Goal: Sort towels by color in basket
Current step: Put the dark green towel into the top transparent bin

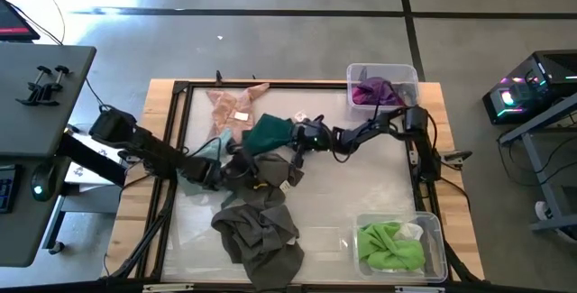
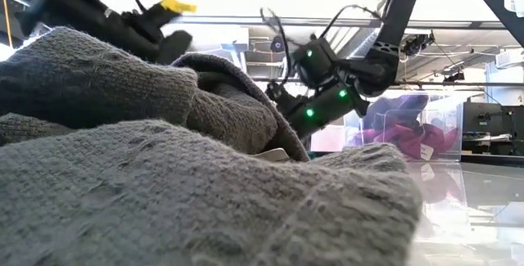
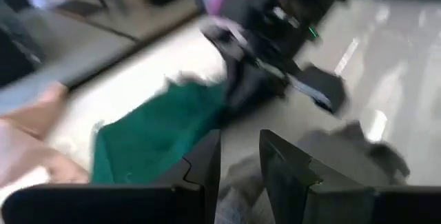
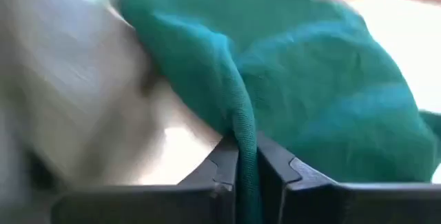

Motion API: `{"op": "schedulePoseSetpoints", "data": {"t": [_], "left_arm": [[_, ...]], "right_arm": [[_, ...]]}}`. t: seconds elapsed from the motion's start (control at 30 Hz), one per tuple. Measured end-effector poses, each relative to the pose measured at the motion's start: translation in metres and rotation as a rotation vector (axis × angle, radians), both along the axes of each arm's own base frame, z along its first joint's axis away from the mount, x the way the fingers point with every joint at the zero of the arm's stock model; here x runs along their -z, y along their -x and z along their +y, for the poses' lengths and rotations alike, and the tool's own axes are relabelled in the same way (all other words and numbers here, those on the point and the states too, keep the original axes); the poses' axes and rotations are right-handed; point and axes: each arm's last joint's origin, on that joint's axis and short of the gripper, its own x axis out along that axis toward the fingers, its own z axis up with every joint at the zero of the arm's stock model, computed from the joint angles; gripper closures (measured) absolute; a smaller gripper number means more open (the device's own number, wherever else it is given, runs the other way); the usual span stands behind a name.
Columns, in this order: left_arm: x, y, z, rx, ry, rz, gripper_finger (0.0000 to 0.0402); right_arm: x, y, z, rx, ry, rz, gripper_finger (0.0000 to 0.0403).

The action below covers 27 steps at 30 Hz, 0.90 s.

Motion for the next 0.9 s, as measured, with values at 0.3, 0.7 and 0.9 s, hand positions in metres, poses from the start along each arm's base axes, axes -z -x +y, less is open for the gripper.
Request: {"op": "schedulePoseSetpoints", "data": {"t": [0.3,0.7,0.9], "left_arm": [[-0.023,0.024,-0.040,-0.089,0.019,-0.254,0.0314],[-0.026,0.048,-0.080,-0.054,0.080,-0.403,0.0314],[-0.028,0.052,-0.077,-0.164,-0.116,-0.366,0.0314]], "right_arm": [[-0.035,-0.014,0.052,-0.007,0.012,-0.290,0.0390],[-0.120,0.064,0.073,0.267,0.356,-0.277,0.0391],[-0.173,0.125,0.054,0.408,0.520,-0.043,0.0396]]}}
